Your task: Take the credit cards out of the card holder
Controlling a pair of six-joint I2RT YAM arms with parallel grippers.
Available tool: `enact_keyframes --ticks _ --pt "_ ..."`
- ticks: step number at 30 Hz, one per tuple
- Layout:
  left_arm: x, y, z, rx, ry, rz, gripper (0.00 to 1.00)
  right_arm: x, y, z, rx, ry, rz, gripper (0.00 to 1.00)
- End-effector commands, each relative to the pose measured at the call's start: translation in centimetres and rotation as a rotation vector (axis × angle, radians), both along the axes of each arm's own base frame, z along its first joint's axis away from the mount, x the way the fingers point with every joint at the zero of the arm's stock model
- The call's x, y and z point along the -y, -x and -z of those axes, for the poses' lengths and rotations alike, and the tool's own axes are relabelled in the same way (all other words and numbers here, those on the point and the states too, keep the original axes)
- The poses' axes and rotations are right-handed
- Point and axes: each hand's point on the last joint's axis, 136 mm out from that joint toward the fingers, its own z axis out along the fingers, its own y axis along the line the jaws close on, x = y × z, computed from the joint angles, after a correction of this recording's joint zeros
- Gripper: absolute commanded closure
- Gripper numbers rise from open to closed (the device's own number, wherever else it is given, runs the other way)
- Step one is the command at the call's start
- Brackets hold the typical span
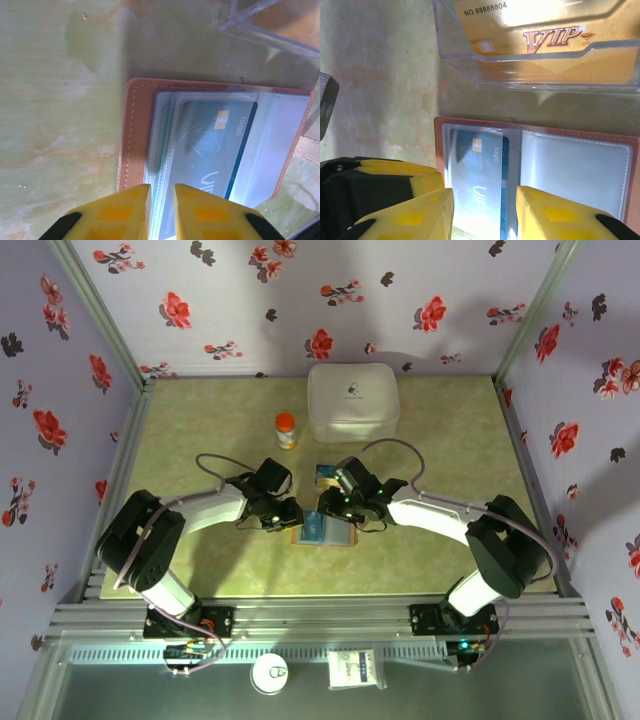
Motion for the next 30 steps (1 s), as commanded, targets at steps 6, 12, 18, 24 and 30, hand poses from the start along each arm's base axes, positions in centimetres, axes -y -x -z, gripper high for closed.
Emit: enact_keyframes --ticks 6,12,18,24,30 --pt "-0.7 0.3 1.1 -0.019 -0.036 0.009 0.83 -0.7 0.2 0.8 -0.016 -0.009 -0.009 0.64" --pt "-0.9 0.5 1.5 -0.03 -0.045 0.007 0.84 -1.3 0.5 2.1 -0.046 -0.044 -0.015 0.71" --pt "-1.1 0.6 1.6 -0.037 -0.052 0.004 0.86 -1.8 0.6 2.9 -0.063 -0.057 -0.018 0.76" --pt "-1.1 0.6 1.7 -0.042 -0.056 0.004 0.87 -2.1 0.7 3.9 -0.087 -0.069 -0.019 0.76" --pt "-1.1 0.7 1.7 -0.044 -0.059 0.007 0.87 -1.9 1.0 4.6 -0.1 -0.062 -0.014 0.76"
